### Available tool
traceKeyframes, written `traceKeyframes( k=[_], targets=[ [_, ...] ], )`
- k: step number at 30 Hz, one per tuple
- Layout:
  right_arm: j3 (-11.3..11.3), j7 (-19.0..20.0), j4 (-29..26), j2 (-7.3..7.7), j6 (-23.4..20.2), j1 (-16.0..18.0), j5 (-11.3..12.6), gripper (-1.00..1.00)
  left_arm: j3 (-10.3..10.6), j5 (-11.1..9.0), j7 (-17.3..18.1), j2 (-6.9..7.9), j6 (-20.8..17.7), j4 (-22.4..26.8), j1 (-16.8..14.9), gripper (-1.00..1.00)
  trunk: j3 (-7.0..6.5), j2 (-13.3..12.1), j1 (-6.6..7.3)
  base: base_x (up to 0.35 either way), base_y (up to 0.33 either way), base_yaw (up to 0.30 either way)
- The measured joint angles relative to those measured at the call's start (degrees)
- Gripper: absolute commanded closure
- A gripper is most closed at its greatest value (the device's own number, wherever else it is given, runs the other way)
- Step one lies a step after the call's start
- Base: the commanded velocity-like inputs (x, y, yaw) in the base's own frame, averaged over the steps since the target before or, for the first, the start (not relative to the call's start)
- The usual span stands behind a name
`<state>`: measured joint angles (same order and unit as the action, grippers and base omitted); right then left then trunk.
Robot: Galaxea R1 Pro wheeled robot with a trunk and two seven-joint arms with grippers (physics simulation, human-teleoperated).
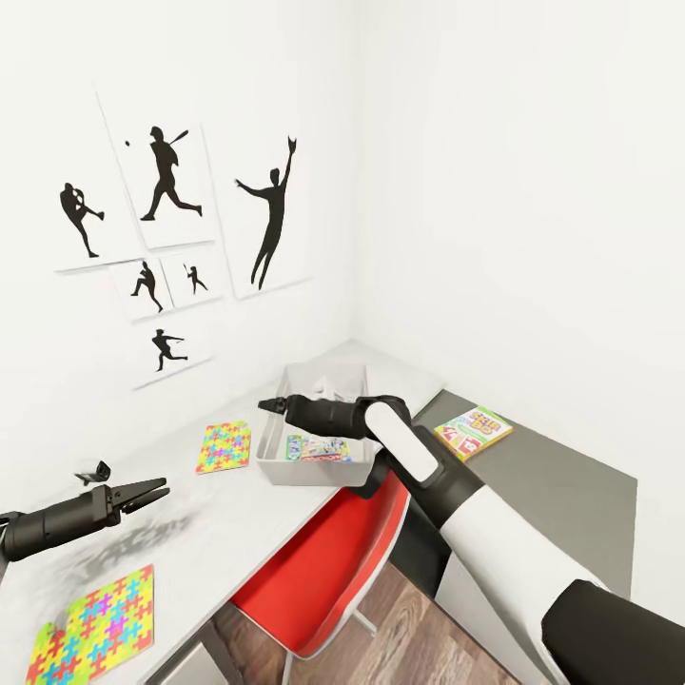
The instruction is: Put all the toys in the child's room - the three board games (two on the bed and one on the table), the two jigsaw puzzles on the table, and the tennis ball on the table - inside the toy box on the table in the child's room.
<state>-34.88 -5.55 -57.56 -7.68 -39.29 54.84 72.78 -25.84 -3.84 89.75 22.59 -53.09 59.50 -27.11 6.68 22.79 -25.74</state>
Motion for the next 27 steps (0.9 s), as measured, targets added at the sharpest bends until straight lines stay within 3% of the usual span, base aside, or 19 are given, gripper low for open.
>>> traceKeyframes(
  k=[11,18,27],
  targets=[
    [-0.1,0.0,-3.8,0.04,-0.3,-0.6,0.2,-1.0,0.0,0.2,0.0,0.19,-0.2,0.0,-0.1,-1.0,0.0,0.0,0.0,-0.001,0.0,0.0],
    [0.2,-0.3,-5.8,0.03,0.2,-3.5,0.1,-1.0,0.0,0.2,0.0,0.32,-0.1,0.0,-0.1,-1.0,0.0,0.0,-0.03,-0.203,0.0,0.0],
    [0.2,-1.3,-6.1,0.54,0.0,-4.2,-0.1,-1.0,0.0,0.2,0.0,0.35,0.0,0.1,-0.2,-1.0,0.0,0.0,-0.01,-0.058,0.0,0.0]
  ],
)
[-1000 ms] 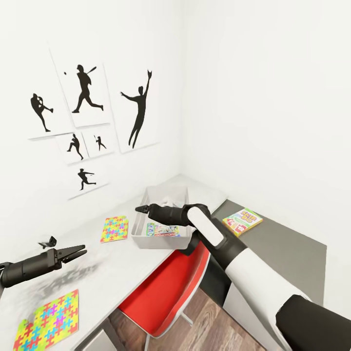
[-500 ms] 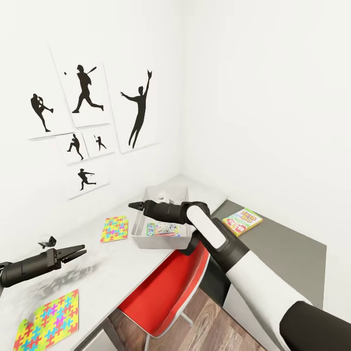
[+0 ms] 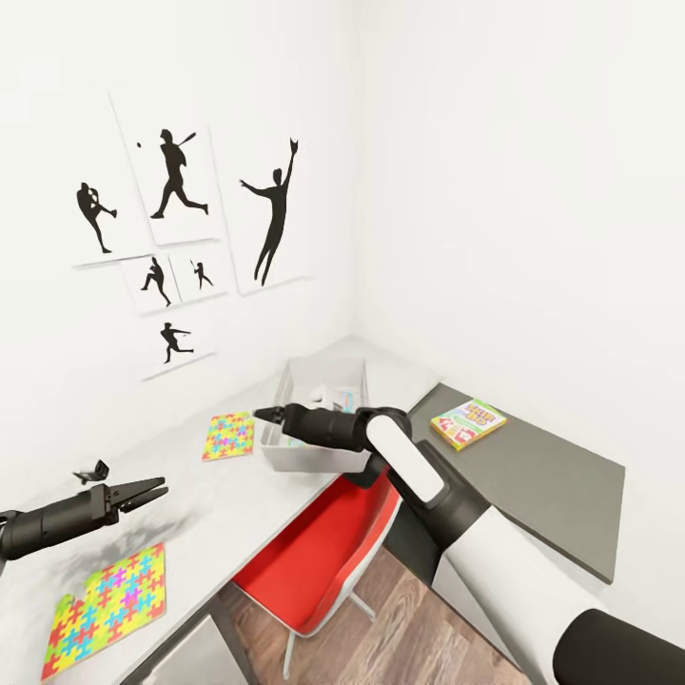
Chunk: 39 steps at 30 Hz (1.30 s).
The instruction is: Put all the toys in the child's room - the three board games (two on the bed and one on the table), the two jigsaw puzzles on the table, and the tennis ball on the table - inside the toy box on the table in the child's room.
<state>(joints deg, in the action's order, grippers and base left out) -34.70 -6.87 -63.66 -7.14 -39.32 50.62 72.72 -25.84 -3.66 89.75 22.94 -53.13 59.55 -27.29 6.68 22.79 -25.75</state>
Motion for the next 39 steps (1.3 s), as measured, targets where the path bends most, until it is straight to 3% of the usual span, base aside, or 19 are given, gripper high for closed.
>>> traceKeyframes(
  k=[5,12,23,29,39],
  targets=[
    [-0.1,-4.1,-0.1,0.12,-0.3,0.0,0.1,-1.0,-0.3,0.1,0.0,0.47,-0.1,0.4,0.0,-1.0,0.0,0.0,0.0,-0.006,0.0,0.0],
    [-0.2,-7.5,-0.9,0.09,-0.2,-0.7,0.2,-1.0,-0.4,0.0,0.0,2.63,-0.1,0.5,0.0,-1.0,0.0,0.0,0.0,-0.001,0.0,0.0],
    [-0.1,-7.9,-4.5,0.16,-0.2,-7.2,0.1,-1.0,-0.5,0.1,0.0,4.25,-0.2,0.5,0.0,-1.0,0.0,0.0,0.01,0.0,0.0,0.0],
    [-0.2,-8.0,-6.8,0.21,-0.3,-7.9,0.1,-1.0,-0.5,0.1,0.0,5.14,-0.2,0.5,0.0,-1.0,0.0,0.0,0.0,0.0,0.0,0.0],
    [-0.2,-7.6,-7.7,0.94,0.3,-10.1,0.0,-1.0,-0.6,1.2,0.0,8.32,-0.2,0.0,0.1,-1.0,0.0,0.0,0.0,0.0,0.0,0.0]
  ],
)
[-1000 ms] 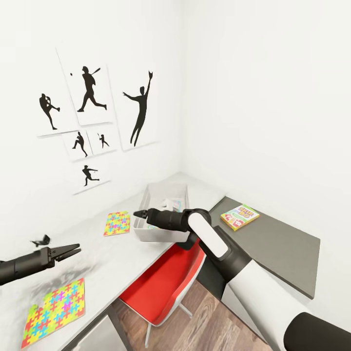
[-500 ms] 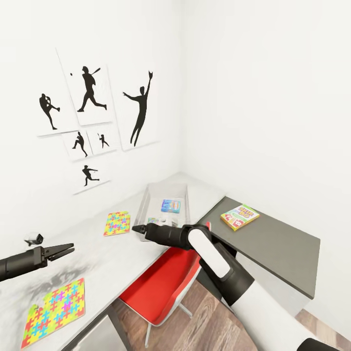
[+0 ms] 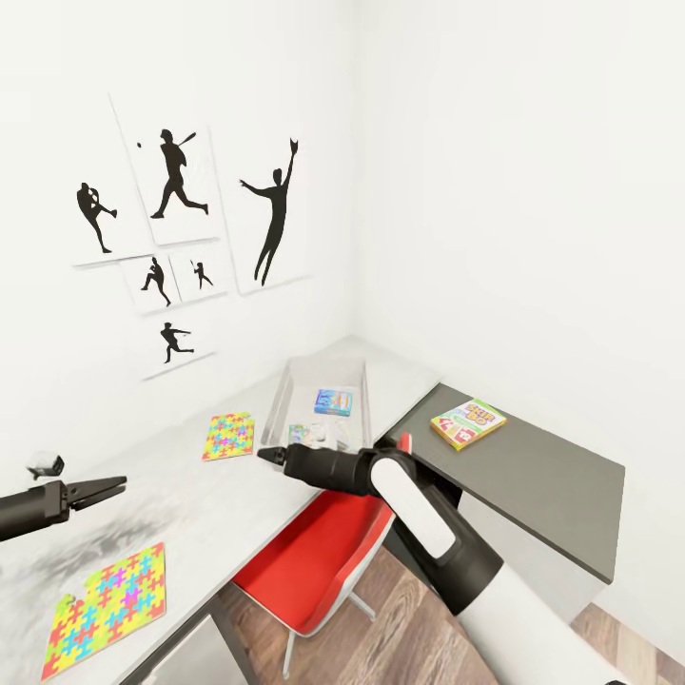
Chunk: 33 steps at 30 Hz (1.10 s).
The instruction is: Put all the toys in the child's room - the three board games (two on the bed and one on the table), the two jigsaw puzzles on the table, and the tennis ball on the table - inside the toy box on the table in the child's room.
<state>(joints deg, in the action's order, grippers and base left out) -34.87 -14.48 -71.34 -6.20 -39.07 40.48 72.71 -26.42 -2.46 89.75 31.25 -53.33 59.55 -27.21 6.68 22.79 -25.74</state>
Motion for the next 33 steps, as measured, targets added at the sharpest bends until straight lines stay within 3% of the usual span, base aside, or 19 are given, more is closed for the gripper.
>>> traceKeyframes(
  k=[2,16,23,33],
  targets=[
    [0.0,0.0,0.0,0.05,0.1,-0.3,0.0,-1.0,0.0,0.9,0.0,0.46,-0.1,-0.1,0.0,-1.0,0.0,0.0,0.0,0.0,0.0,0.0],
    [-0.1,-0.1,0.1,-0.23,0.2,-0.4,-0.2,-1.0,-0.8,2.3,0.0,0.71,-0.3,-0.2,0.0,-1.0,0.0,0.0,0.0,0.0,0.0,0.0],
    [0.0,-0.1,0.1,-0.6,0.2,-0.4,-3.0,-1.0,-2.9,2.3,0.0,0.65,-0.3,-0.2,0.0,-1.0,0.0,0.0,0.0,0.0,0.0,0.0],
    [0.0,-0.2,0.3,-0.81,0.2,-0.4,-4.8,-1.0,-3.3,2.3,0.0,0.65,-0.2,-0.2,0.0,-1.0,0.0,0.0,0.0,0.0,0.0,0.154]
  ],
)
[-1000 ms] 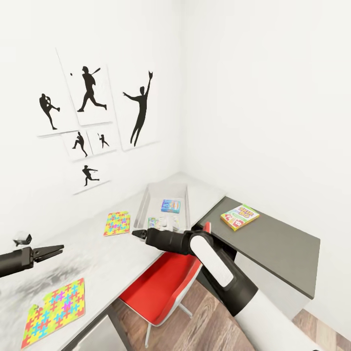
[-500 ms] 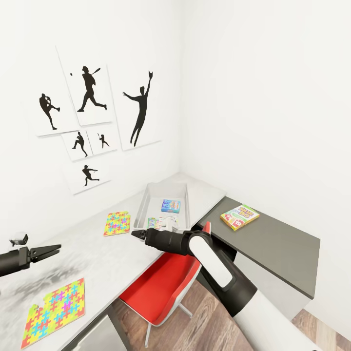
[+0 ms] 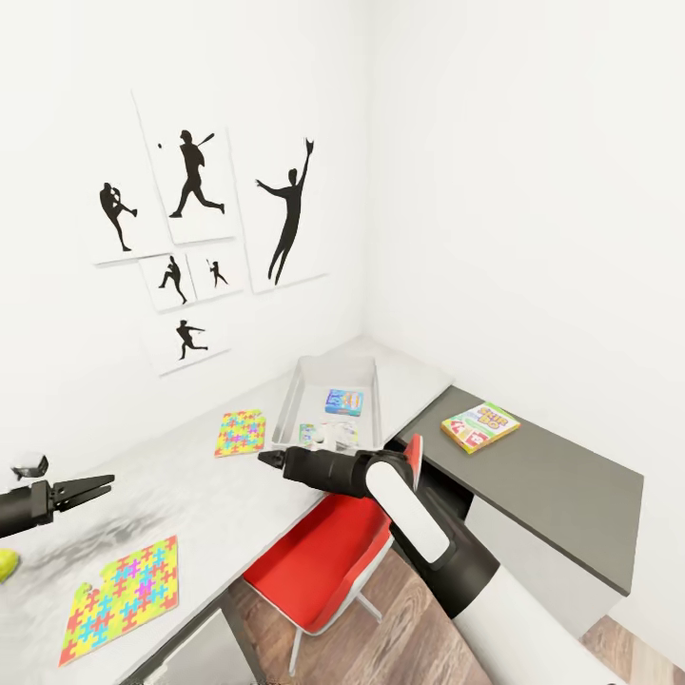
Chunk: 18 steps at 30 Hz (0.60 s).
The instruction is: Put all the toys in the child's room - the three board games (two on the bed and one on the table), the two jigsaw puzzles on the table, and the tennis ball on the table - inside the toy box on the table in the child's room.
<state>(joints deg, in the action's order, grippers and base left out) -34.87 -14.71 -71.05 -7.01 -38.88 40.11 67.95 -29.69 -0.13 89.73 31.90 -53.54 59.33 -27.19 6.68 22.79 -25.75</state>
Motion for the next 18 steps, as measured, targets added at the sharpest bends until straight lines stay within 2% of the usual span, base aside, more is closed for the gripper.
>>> traceKeyframes(
  k=[18],
  targets=[
    [-0.1,0.0,0.2,-0.29,0.0,0.0,-0.1,-1.0,0.0,0.0,0.0,0.0,0.1,0.0,0.0,-1.0,0.0,0.0,0.0,0.0,0.0,0.288]
  ],
)
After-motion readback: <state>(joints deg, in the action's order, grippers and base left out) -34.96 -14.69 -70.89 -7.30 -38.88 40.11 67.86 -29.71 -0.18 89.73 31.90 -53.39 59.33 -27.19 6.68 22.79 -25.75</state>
